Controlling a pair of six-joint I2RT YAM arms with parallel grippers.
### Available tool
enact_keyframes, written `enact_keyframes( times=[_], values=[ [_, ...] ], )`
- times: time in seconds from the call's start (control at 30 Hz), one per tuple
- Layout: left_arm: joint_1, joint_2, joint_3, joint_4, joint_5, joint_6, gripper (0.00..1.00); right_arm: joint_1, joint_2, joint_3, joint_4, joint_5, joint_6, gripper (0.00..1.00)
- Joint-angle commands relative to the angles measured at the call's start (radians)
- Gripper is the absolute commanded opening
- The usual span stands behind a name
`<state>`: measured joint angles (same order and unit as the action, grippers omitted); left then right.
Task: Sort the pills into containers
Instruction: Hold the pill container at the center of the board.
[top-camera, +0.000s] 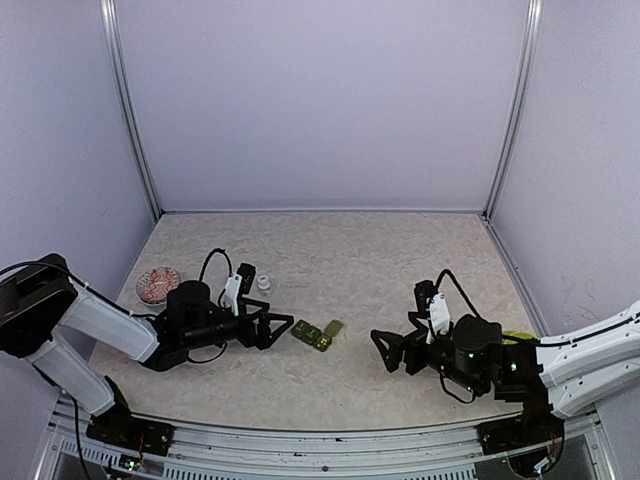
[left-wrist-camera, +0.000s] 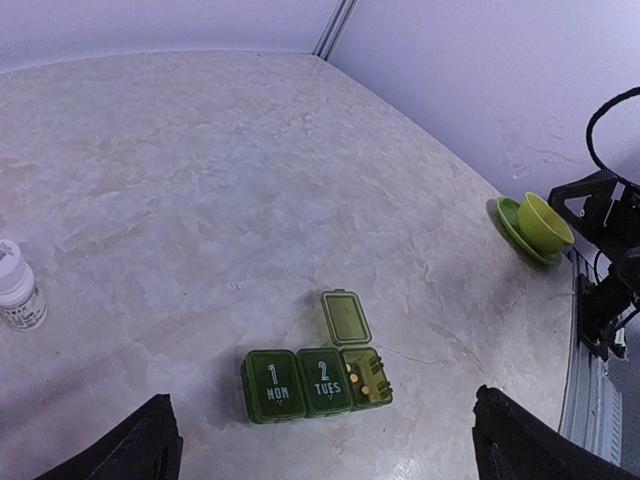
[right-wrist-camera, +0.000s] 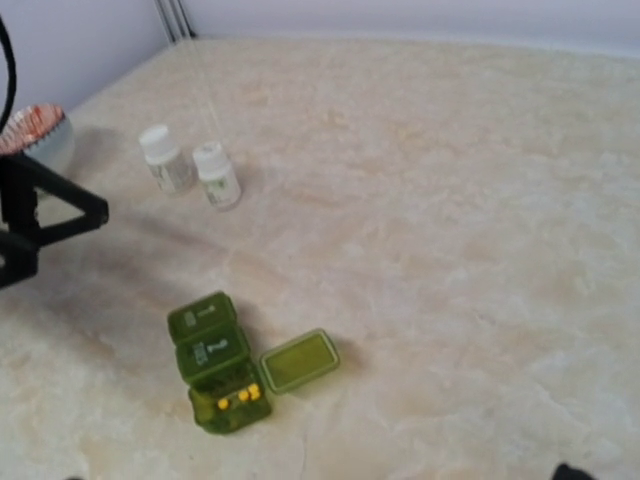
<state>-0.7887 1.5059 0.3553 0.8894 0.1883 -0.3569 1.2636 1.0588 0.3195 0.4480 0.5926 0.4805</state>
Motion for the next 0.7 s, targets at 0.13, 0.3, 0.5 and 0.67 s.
enact_keyframes(
  times=[0.13, 0.3, 0.5, 0.67],
  values=[
    [0.04, 0.134, 0.149, -0.002, 0.083, -0.107, 0.99, -0.059, 0.142, 0.127, 0.024, -0.161, 0.002, 1.0],
    [0.043, 0.206, 0.145, 0.026, 0.091, -0.114, 0.99, -0.115, 0.211, 0.185, -0.014, -0.322, 0.053, 1.0],
    [0.055, 0.275, 0.12, 0.077, 0.125, -0.136, 0.99, -0.215, 0.246, 0.157, 0.118, -0.494, 0.128, 1.0],
    [0.065, 0.302, 0.131, 0.085, 0.143, -0.146, 0.99, -0.253, 0.28, 0.176, 0.124, -0.519, 0.16, 1.0]
  ],
)
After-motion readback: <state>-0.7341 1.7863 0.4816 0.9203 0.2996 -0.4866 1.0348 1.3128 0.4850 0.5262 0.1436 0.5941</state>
